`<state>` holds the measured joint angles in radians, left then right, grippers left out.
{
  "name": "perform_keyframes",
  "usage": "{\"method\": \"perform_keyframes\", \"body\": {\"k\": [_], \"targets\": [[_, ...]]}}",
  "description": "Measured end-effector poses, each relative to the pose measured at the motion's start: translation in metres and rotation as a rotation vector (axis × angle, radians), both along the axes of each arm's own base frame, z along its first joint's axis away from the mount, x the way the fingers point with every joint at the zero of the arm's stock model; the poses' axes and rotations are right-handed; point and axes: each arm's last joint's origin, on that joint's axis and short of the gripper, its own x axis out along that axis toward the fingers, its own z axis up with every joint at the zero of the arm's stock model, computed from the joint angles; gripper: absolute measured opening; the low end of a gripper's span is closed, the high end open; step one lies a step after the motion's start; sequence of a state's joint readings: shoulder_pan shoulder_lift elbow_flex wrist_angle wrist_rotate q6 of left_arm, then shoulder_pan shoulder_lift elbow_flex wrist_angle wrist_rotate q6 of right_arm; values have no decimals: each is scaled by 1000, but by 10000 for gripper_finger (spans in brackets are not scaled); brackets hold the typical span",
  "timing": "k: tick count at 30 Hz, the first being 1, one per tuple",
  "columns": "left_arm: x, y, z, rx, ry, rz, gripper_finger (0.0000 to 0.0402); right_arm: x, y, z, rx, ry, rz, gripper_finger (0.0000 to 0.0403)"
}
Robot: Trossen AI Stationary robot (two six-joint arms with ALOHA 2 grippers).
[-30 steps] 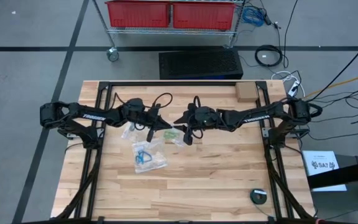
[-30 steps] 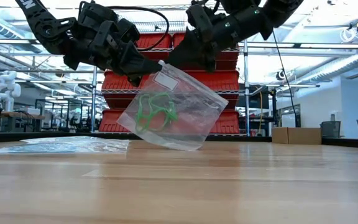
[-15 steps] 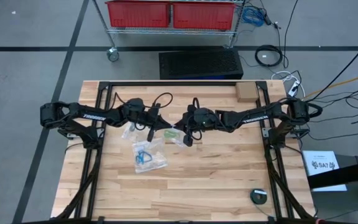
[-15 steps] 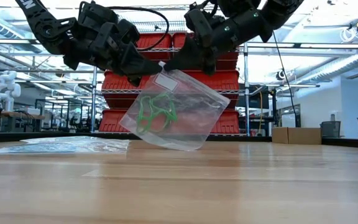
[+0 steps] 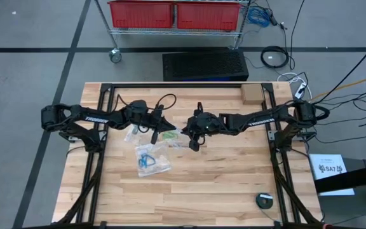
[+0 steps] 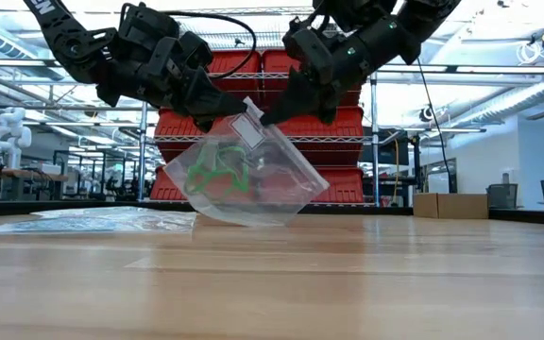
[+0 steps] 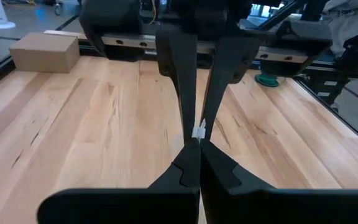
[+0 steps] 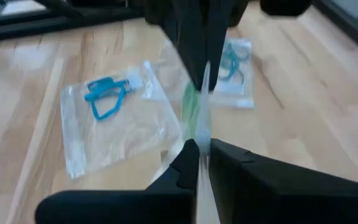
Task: Sort rubber bands
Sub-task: Close the middle right transparent zip bag
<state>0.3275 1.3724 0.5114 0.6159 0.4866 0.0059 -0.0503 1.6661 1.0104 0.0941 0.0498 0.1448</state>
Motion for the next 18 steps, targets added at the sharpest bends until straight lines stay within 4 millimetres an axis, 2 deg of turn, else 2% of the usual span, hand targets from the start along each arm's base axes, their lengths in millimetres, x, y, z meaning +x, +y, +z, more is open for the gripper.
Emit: {"method": "perform_keyframes", "body": {"k": [18], "targets": [[-2, 6, 0, -2, -4, 29, 0, -19, 14, -23, 73, 299, -26, 6]]}}
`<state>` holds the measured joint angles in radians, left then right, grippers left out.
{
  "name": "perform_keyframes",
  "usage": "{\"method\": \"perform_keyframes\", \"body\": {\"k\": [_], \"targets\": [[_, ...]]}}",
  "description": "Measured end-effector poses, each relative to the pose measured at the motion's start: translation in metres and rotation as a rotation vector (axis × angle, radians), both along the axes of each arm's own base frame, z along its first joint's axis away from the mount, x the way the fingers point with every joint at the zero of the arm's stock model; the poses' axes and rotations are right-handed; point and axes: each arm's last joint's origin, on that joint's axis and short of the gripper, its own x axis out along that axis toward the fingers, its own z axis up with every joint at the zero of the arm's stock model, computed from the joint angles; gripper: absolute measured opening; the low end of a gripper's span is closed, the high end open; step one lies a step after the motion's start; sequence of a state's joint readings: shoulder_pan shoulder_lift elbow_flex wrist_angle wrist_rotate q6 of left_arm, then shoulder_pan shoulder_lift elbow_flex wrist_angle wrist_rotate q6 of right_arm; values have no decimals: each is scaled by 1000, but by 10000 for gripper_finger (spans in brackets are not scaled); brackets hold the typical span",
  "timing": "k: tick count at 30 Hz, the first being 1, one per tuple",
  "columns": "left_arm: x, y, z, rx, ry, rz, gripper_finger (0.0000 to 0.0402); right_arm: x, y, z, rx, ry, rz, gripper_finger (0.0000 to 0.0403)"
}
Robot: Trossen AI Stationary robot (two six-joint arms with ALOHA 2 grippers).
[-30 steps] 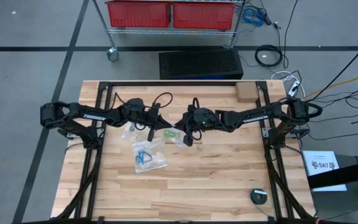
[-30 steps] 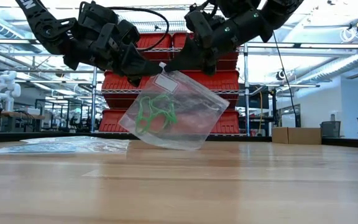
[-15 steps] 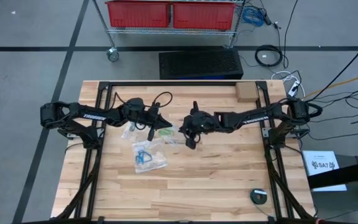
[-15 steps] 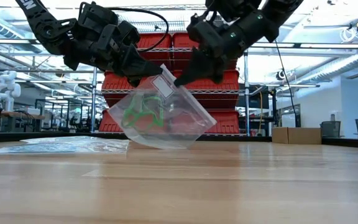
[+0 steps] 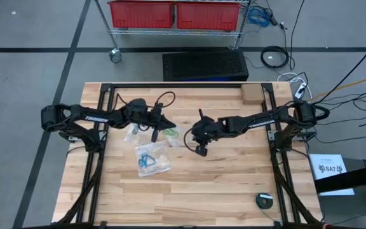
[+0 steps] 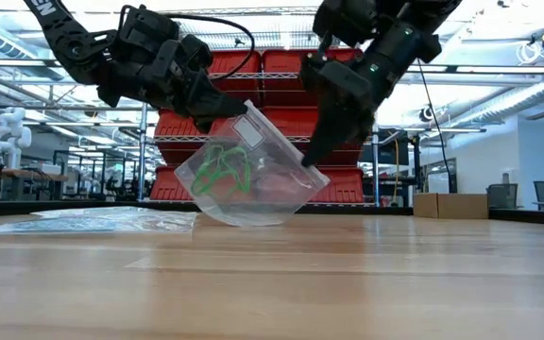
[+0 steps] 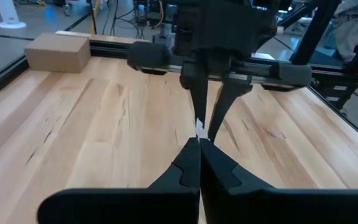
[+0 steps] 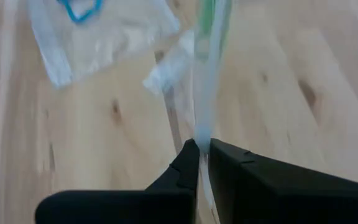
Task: Sort rubber bands
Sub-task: Close the middle right transparent zip bag
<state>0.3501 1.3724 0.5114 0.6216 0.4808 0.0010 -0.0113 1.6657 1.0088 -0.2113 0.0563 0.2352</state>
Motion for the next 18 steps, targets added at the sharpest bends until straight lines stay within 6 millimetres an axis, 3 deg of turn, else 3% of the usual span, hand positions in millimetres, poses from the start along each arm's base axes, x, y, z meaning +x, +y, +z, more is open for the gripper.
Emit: {"method": "perform_keyframes", "body": {"k": [14, 18], "targets": [[-3, 7, -3, -18, 36, 43, 0, -13, 3, -9, 21, 158, -30, 7], [-4, 8, -8, 11, 78, 69, 6, -13, 1, -10, -5, 165, -69, 26]]}}
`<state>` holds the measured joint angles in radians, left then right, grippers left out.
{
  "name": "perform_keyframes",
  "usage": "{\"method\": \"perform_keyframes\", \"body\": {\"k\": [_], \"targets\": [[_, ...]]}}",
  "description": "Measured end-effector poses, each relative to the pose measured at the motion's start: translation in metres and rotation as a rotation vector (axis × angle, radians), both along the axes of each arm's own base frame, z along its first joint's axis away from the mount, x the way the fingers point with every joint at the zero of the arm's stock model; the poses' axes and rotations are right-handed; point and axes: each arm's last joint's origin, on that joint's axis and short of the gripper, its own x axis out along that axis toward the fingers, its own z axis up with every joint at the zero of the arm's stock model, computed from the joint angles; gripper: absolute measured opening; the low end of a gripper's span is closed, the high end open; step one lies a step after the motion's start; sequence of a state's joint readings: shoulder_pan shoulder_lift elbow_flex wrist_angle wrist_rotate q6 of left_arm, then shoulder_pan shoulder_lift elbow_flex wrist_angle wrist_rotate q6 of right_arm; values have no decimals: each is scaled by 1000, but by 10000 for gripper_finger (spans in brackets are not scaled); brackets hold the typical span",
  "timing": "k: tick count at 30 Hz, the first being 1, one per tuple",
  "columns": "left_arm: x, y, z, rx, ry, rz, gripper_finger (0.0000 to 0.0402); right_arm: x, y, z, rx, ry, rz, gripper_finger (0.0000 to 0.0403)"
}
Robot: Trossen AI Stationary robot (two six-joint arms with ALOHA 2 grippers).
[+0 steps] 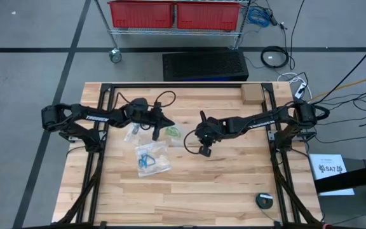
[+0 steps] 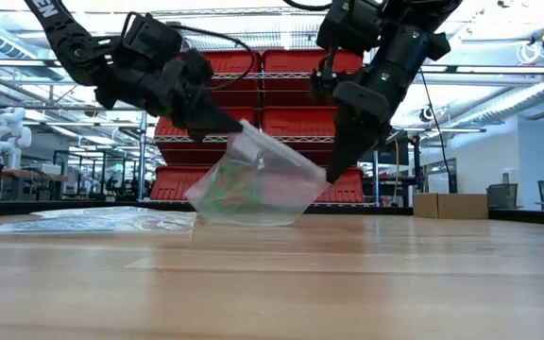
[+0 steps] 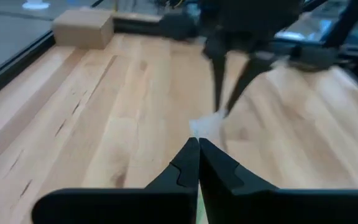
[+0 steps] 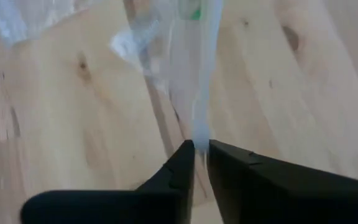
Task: Sort rubber bands
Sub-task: Close the middle right transparent zip bag, then move the transparent zip bag to the middle right of the table
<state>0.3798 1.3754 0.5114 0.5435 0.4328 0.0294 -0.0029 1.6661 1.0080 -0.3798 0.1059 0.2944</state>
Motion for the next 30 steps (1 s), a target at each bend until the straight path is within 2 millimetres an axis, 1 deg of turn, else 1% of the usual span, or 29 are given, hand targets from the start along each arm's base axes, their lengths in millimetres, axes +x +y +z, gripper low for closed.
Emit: {"method": "perform_keyframes", "body": {"k": [4, 11, 14, 17, 20, 23, 27, 30], "targets": [[2, 2, -8, 15, 39, 58, 35, -2, 0, -3, 2, 25, -1, 72], [8, 4, -19, 8, 61, 94, 113, -1, -4, -1, -69, 13, -46, 160], [9, 4, -18, -22, 37, 107, 143, 1, -4, 0, -62, -19, -52, 185], [9, 5, -13, -14, 8, 110, 162, 7, -2, 4, -55, -86, -55, 194], [9, 7, -9, 1, -25, 127, 171, 14, 1, 7, -54, -166, -49, 183], [8, 10, -8, 6, -34, 143, 173, 24, 5, 3, -48, -232, -41, 148], [5, 18, -9, 2, -24, 175, 172, 41, 13, -19, -35, -289, -23, 79], [2, 23, -10, -26, -14, 203, 160, 46, 18, -41, -18, -260, -32, 22]]}}
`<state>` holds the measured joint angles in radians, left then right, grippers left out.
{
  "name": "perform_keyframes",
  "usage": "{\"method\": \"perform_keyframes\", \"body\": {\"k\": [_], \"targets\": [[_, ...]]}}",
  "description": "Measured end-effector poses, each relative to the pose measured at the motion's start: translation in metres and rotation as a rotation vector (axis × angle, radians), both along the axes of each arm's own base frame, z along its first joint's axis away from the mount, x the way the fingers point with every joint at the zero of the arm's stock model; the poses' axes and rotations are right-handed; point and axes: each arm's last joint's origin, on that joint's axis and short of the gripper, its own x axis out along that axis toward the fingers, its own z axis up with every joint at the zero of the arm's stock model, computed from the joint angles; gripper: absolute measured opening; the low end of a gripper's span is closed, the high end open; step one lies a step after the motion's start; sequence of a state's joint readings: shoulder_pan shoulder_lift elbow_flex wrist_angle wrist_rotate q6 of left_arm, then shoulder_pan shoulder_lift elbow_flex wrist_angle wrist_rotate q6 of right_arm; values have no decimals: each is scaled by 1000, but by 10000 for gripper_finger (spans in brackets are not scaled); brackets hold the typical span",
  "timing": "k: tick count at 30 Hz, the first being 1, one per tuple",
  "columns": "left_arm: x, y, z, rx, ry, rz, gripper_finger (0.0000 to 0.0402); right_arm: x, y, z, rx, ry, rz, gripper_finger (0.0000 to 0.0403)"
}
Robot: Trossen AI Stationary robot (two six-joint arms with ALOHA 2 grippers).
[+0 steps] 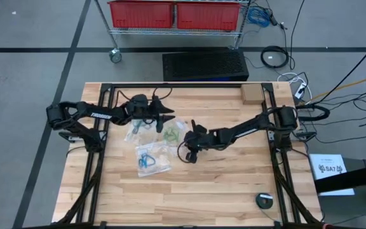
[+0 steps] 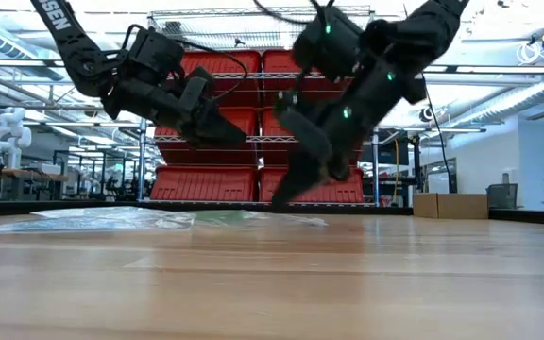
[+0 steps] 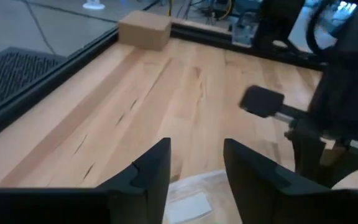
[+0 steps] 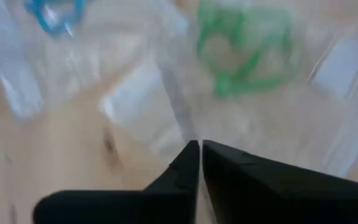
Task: Sort rubber bands
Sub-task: Move the transparent zip bag to the middle right of the table
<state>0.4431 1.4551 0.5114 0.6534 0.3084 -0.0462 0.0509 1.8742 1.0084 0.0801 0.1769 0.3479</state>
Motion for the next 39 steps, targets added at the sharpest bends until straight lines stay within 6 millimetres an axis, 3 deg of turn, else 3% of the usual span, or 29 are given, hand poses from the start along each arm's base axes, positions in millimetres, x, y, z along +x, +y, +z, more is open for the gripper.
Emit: {"method": "perform_keyframes", "body": {"k": [5, 10, 16, 22, 24, 26, 31, 35, 39], "targets": [[-3, 4, -4, -19, 39, 17, 123, -6, 2, -19, 44, 120, -44, 7], [-3, 3, -5, -27, 50, 8, 94, -23, 1, -13, 43, 278, -41, 1], [-3, 3, -5, -23, 54, 2, 80, -64, -3, 6, -27, 588, -4, 1], [-3, 3, -5, -22, 54, 2, 79, -111, -12, 47, -273, 825, -30, 0], [-3, 3, -5, -22, 54, 2, 79, -122, -15, 64, -307, 792, -120, 0], [-3, 3, -5, -27, 53, 3, 79, -126, -18, 76, -227, 681, -250, 0], [-4, 5, -5, -71, 48, 30, 79, -113, -17, 89, 83, 367, -485, 0], [-8, 11, -7, -131, 54, 76, 79, -94, -11, 78, 133, 261, -585, 0], [-11, 17, -8, -180, 57, 116, 79, -77, -7, 48, 72, 277, -641, 0]]}}
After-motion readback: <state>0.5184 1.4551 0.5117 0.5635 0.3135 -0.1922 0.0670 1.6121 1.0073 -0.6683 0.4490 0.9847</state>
